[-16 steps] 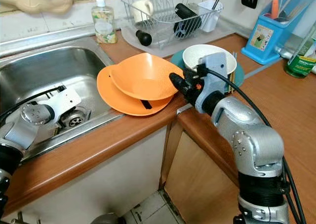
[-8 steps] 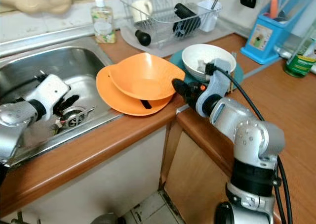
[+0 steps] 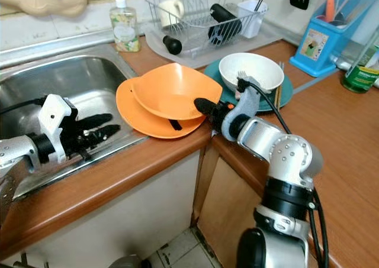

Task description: Kitchen organization

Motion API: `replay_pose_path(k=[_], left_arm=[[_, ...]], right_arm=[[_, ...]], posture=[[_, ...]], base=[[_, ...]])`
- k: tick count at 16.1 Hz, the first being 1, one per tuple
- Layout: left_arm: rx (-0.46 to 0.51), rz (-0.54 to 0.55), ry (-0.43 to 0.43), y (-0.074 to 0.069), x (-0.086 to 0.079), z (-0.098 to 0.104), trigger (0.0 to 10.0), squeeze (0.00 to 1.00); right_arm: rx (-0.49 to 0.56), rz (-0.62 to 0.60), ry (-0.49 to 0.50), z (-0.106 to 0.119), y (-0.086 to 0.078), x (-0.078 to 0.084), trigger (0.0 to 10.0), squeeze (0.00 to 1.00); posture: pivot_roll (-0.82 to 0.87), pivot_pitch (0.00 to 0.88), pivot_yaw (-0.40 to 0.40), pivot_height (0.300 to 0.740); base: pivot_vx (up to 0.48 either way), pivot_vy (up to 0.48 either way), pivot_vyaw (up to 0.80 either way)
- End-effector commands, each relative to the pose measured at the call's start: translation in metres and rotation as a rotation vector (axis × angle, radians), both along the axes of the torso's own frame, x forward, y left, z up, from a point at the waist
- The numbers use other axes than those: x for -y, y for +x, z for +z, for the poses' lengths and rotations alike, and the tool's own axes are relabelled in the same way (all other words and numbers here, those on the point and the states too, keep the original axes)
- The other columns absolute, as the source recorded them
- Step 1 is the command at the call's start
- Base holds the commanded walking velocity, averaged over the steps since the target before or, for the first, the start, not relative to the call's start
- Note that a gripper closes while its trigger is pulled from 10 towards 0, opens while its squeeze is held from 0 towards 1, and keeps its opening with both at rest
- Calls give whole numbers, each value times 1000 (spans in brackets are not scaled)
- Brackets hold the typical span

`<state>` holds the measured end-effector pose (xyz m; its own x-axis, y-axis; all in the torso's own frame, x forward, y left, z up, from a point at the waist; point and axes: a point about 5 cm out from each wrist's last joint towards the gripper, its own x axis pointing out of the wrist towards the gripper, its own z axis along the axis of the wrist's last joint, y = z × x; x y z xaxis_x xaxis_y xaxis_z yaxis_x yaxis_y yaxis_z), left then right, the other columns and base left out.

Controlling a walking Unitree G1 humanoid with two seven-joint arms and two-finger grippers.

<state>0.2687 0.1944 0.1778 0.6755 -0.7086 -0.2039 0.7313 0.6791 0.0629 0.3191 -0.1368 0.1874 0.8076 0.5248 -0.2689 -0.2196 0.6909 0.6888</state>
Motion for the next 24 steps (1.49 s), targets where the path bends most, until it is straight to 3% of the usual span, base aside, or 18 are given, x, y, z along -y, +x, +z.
replay_pose_path(k=[1,5,15,20,23,24], left_arm=[[-22,-43,-38,-6,7,2,10000,0],[-57,-78,-58,-10,20,0,10000,0],[-69,-66,-33,-9,24,1,10000,0],[-22,3,-45,-1,20,6,10000,0],[31,159,-172,15,10,21,10000,0],[43,181,-206,18,9,24,10000,733]], right_arm=[[2,8,32,4,1,0,0,0],[-18,7,74,4,1,-1,0,0],[-61,-22,52,-5,2,2,0,0],[12,-16,26,2,4,0,0,0],[205,32,25,32,5,-4,0,0],[286,56,6,42,4,-6,0,0]], posture=[[33,0,6,740],[29,0,9,740],[31,0,12,740],[30,0,12,740],[26,0,5,740],[26,0,5,740]], base=[[0,0,0],[0,0,0],[0,0,0],[0,0,0],[0,0,0],[0,0,0]])
